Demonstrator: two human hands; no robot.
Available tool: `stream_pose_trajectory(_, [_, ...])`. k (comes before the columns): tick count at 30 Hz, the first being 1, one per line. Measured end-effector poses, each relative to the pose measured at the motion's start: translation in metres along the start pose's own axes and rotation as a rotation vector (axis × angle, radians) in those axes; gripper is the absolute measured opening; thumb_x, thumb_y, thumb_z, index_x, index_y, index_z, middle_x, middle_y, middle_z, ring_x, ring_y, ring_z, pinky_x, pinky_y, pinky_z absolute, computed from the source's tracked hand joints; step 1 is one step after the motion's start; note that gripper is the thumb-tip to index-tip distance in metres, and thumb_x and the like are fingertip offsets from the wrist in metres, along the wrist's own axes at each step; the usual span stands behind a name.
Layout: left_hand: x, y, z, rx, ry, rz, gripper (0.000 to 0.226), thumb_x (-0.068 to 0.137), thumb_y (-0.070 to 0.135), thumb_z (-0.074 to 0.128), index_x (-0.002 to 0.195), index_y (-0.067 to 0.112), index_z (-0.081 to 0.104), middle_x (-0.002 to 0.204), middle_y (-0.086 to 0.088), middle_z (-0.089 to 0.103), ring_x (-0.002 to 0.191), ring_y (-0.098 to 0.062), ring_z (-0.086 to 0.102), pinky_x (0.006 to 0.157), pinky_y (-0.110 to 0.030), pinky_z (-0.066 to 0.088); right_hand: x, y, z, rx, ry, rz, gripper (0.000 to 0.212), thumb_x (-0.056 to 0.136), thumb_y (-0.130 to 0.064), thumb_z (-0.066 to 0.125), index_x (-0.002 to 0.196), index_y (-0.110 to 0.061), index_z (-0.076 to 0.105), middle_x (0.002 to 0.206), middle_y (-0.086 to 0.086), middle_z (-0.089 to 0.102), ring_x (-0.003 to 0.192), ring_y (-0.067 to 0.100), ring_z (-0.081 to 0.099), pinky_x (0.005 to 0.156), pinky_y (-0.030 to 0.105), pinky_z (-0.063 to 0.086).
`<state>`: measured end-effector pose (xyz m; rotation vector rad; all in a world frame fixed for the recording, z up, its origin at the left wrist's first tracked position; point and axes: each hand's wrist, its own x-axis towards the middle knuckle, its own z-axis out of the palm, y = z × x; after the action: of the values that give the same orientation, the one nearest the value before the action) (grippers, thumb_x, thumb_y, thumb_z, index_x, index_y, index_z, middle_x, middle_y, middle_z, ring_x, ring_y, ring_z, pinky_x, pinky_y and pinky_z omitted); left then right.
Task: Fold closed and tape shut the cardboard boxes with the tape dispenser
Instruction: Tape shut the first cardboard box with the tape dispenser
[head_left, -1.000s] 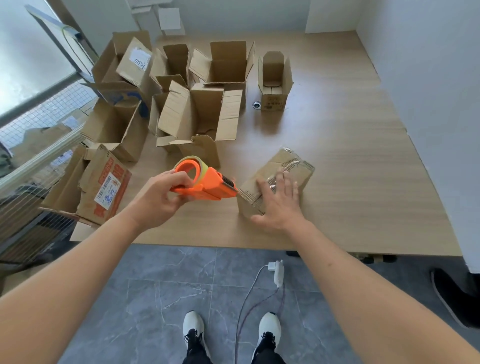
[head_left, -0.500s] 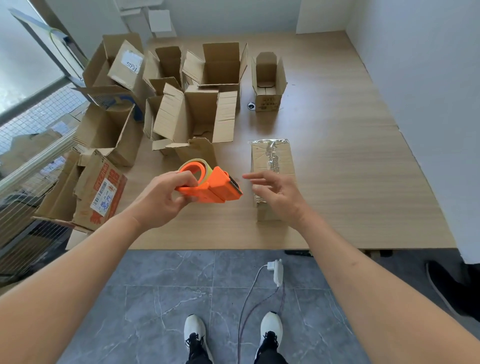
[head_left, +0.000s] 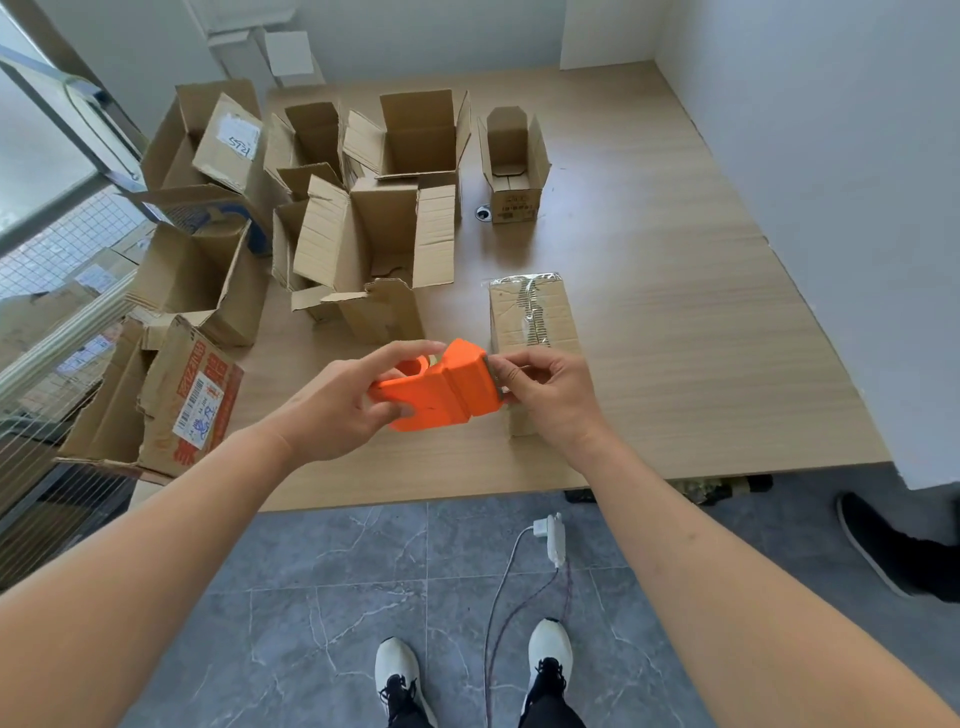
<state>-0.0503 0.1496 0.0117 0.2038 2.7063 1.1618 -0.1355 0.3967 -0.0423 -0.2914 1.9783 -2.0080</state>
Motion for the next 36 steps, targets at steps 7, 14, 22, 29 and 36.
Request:
stream_pose_trajectory(7, [0.007,0.012,0.008,0.046,-0.1,0.088,0.072,0.101,0.021,0.062,0.149,0.064,0.029,0.111,-0.003,0.067,0.078,-0.023,0.06,0.075,-0.04,0.054,-0.007,0.005,-0.011,-0.068,0.222,0.127,0.004,0.088,-0.016,0.08,0.087,-0.013,0.082,0.081,0.011,0.076,0.076,0.03,0.073,0.075,0.05,0.063])
stream_pose_trajectory(14, [0.003,0.001,0.003,0.129,-0.149,0.062,0.07,0.102,0.027,0.06,0.148,0.066,0.025,0.093,-0.003,0.067,0.067,-0.02,0.059,0.064,-0.022,0.05,-0.014,0.017,-0.045,-0.036,0.55,0.306,0.023,0.086,-0.014,0.082,0.065,-0.023,0.078,0.062,0.003,0.071,0.048,0.012,0.064,0.062,0.035,0.063])
stream_pose_trajectory(22, [0.006,-0.009,0.01,0.108,-0.113,-0.017,0.07,0.101,0.024,0.062,0.146,0.067,0.03,0.096,-0.009,0.069,0.071,-0.031,0.061,0.069,-0.041,0.058,-0.015,0.027,-0.061,-0.102,0.615,0.301,0.015,0.086,-0.016,0.082,0.075,-0.025,0.078,0.053,-0.005,0.066,0.044,0.007,0.058,0.065,0.041,0.065])
stream_pose_trajectory(29, [0.028,-0.016,0.027,0.137,-0.108,-0.053,0.072,0.101,0.022,0.062,0.142,0.071,0.03,0.085,-0.006,0.067,0.061,-0.02,0.056,0.064,-0.035,0.056,-0.008,0.038,-0.069,-0.138,0.616,0.354,0.002,0.088,-0.016,0.081,0.089,-0.015,0.082,0.07,-0.002,0.073,0.044,0.005,0.057,0.057,0.03,0.062])
stream_pose_trajectory(36, [0.033,-0.031,0.032,0.114,-0.096,-0.069,0.072,0.1,0.02,0.063,0.142,0.07,0.033,0.068,0.004,0.054,0.051,-0.008,0.044,0.055,-0.017,0.045,-0.002,0.05,-0.073,-0.135,0.57,0.384,0.003,0.09,-0.015,0.078,0.091,-0.017,0.081,0.075,0.0,0.074,0.044,0.004,0.056,0.059,0.03,0.063])
